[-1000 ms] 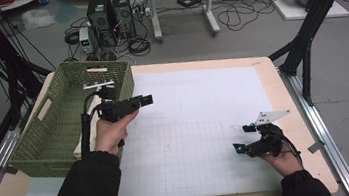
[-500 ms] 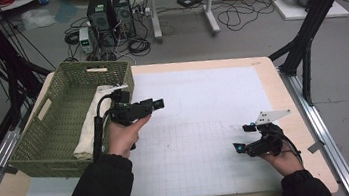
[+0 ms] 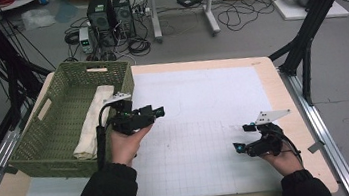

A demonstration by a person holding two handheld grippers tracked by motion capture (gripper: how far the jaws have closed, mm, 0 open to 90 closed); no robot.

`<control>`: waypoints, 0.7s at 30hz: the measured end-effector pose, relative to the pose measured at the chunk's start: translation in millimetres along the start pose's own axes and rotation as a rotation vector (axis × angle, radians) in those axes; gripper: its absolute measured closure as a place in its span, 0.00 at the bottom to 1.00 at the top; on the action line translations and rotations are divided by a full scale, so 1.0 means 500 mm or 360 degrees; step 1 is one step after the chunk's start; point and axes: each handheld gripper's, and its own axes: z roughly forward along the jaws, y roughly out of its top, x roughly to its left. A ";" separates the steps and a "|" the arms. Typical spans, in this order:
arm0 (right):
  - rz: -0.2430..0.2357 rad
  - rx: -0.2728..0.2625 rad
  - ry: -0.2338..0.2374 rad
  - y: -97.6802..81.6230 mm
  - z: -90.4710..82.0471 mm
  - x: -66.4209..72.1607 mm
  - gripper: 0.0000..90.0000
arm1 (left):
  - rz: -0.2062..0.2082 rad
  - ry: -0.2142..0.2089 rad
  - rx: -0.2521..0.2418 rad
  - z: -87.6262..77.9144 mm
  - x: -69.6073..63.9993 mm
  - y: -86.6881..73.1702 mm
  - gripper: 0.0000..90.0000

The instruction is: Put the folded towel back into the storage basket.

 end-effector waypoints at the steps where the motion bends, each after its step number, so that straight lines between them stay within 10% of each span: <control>1: -0.0001 0.0003 0.0000 0.000 -0.001 0.000 0.14 | 0.0018 0.0019 0.0001 0.000 -0.002 -0.003 0.44; 21: -0.0009 -0.0020 -0.0002 0.003 -0.004 0.001 0.13 | 0.0087 0.0073 0.0013 -0.007 -0.010 -0.050 0.42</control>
